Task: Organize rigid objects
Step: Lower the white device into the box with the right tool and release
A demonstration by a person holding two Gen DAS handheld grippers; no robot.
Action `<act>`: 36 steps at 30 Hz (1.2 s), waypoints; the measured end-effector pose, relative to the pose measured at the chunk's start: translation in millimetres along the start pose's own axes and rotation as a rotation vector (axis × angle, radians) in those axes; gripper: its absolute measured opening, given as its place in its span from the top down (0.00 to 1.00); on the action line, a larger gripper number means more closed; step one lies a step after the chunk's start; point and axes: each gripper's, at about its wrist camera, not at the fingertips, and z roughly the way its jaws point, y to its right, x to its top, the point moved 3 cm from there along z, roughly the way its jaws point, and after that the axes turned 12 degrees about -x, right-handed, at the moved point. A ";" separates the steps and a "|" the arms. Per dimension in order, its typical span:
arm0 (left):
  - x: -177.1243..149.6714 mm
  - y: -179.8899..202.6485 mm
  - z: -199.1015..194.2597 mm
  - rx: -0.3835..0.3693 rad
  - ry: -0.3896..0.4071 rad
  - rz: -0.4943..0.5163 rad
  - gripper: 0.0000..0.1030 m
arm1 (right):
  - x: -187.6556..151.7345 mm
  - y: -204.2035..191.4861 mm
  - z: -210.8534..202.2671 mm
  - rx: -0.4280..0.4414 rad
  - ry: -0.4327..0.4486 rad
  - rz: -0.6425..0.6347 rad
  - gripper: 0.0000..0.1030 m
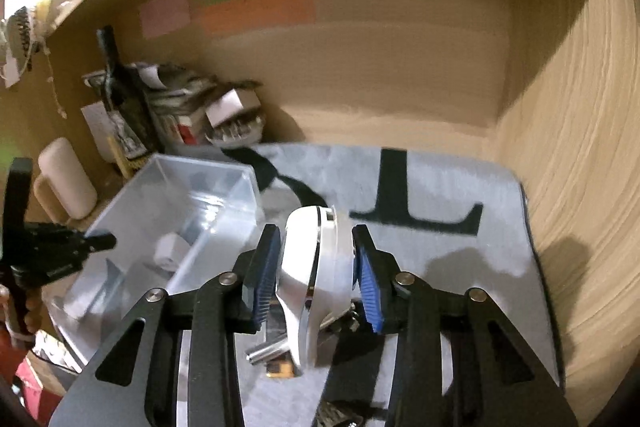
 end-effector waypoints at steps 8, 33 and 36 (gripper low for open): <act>1.2 -0.1 0.5 -0.001 0.003 -0.001 0.92 | 28.6 -20.9 -29.2 0.048 0.115 -0.034 0.67; 2.6 -0.2 1.8 -0.015 0.010 -0.014 0.92 | 11.0 -112.4 32.9 0.219 -0.051 -0.183 0.67; 2.7 0.0 1.8 -0.016 0.011 -0.016 0.92 | 14.3 -113.6 43.5 0.202 -0.067 -0.187 0.67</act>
